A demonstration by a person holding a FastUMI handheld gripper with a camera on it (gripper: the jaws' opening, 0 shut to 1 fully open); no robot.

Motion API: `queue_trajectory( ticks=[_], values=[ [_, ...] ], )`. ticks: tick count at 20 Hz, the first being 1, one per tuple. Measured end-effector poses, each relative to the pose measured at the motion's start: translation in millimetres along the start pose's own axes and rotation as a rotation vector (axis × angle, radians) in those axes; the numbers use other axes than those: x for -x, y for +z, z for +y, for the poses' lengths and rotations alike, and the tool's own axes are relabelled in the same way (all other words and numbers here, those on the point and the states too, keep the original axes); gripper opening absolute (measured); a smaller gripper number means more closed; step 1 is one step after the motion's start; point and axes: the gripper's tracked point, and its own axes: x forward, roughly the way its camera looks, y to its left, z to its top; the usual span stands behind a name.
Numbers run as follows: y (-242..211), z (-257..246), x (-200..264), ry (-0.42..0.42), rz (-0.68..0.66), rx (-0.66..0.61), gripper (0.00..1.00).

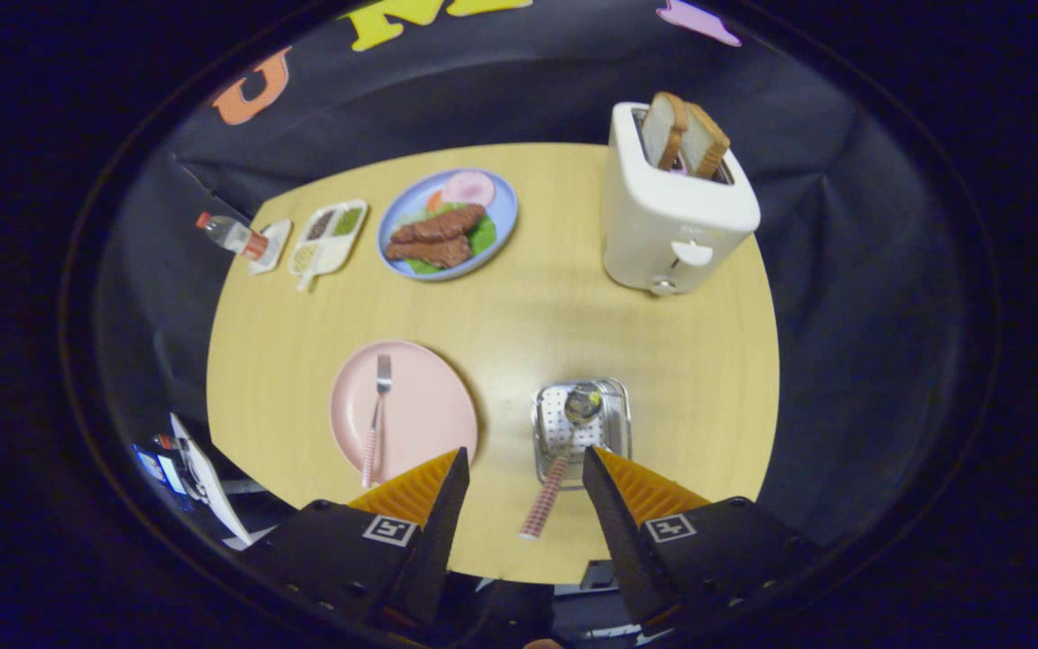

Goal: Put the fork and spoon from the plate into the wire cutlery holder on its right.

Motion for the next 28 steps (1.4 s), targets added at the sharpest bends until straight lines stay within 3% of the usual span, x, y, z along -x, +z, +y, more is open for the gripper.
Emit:
queue_trajectory(
  ticks=[1,4,7,13,19,23,24,28],
  values=[
    [-0.2,11.4,4.5,0.008,-0.074,0.006,0.79],
    [-12.2,54.6,8.1,0.027,-0.252,0.028,0.96],
    [-41.0,99.7,-12.0,0.05,-0.343,0.035,0.97],
    [-86.1,146.4,-80.7,0.019,-0.344,-0.033,0.97],
    [-94.4,165.6,-128.5,-0.042,-0.311,-0.006,0.95],
    [-94.8,170.4,-149.6,-0.058,-0.265,-0.016,0.78],
    [-95.8,171.2,-153.7,-0.06,-0.246,-0.02,0.66],
    [-97.3,175.1,-161.6,-0.065,-0.205,-0.016,0.37]
  ],
)
